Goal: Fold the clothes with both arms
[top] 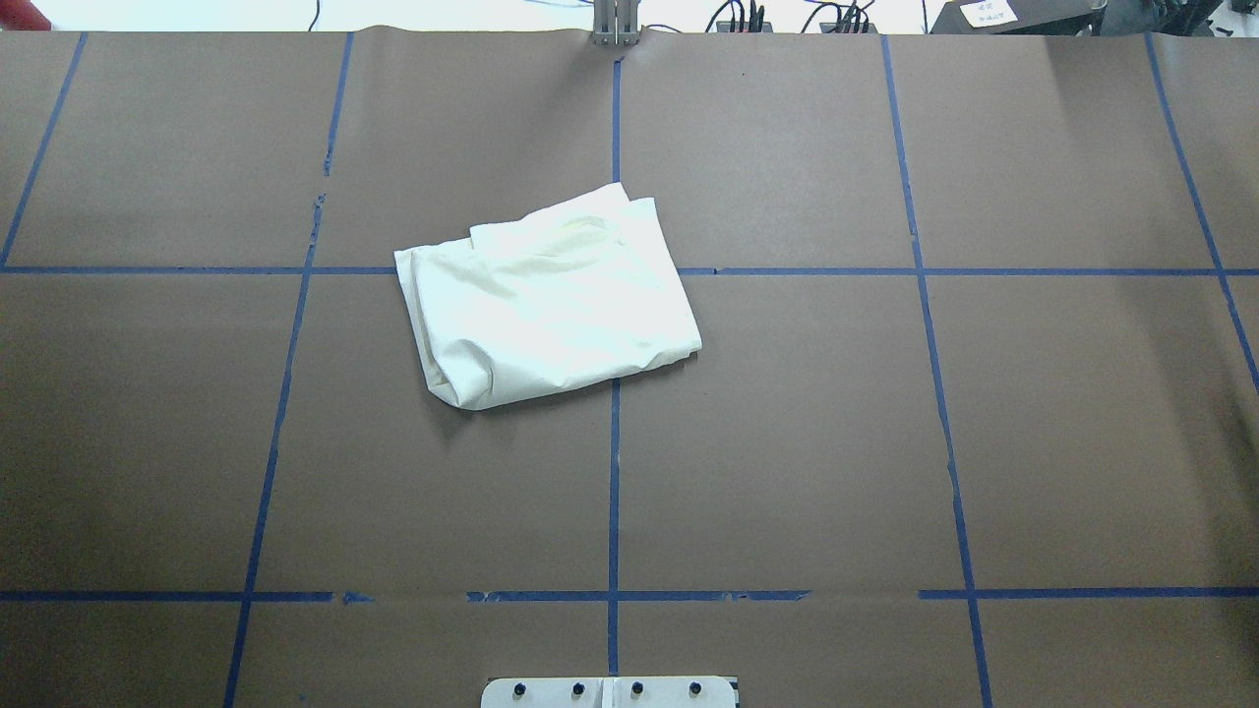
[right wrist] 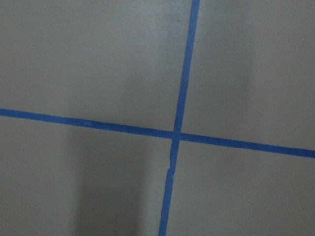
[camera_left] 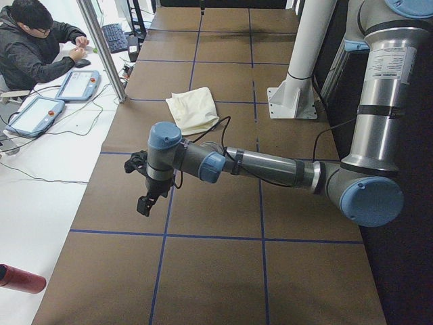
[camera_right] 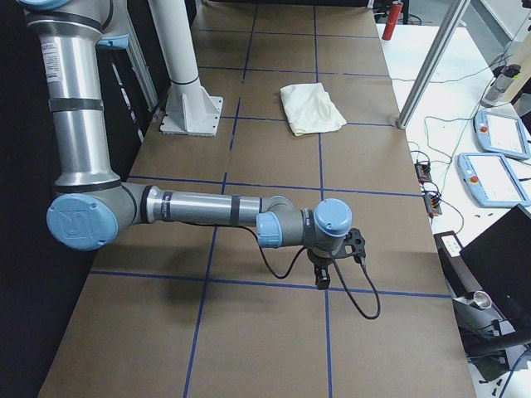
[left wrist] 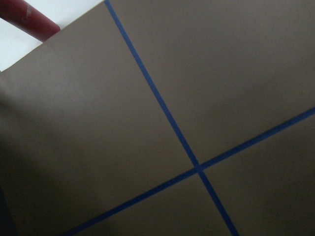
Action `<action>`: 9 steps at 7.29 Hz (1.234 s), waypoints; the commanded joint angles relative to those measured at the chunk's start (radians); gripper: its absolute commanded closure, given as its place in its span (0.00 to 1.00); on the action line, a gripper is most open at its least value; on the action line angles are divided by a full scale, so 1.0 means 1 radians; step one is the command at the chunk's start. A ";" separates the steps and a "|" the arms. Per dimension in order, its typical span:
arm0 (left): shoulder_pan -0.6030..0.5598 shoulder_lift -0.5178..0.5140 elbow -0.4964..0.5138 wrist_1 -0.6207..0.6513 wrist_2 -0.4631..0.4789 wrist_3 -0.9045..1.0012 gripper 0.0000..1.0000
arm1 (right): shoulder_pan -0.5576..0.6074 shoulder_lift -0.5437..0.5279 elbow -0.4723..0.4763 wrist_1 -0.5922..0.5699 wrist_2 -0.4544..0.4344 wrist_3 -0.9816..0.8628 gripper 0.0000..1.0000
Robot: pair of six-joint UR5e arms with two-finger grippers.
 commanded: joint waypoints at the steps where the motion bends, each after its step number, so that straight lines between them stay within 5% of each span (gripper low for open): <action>1: -0.004 0.036 0.036 -0.093 -0.035 -0.025 0.00 | 0.023 -0.030 0.055 -0.005 0.002 -0.020 0.00; 4: -0.004 0.051 0.046 -0.058 -0.032 -0.034 0.00 | 0.020 -0.039 0.215 -0.021 -0.006 0.146 0.00; 6: -0.005 0.052 -0.024 0.093 -0.102 -0.114 0.00 | 0.012 -0.059 0.242 -0.022 -0.001 0.162 0.00; 9: -0.007 0.052 -0.070 0.126 -0.108 -0.114 0.00 | -0.021 -0.108 0.230 -0.010 -0.007 0.233 0.00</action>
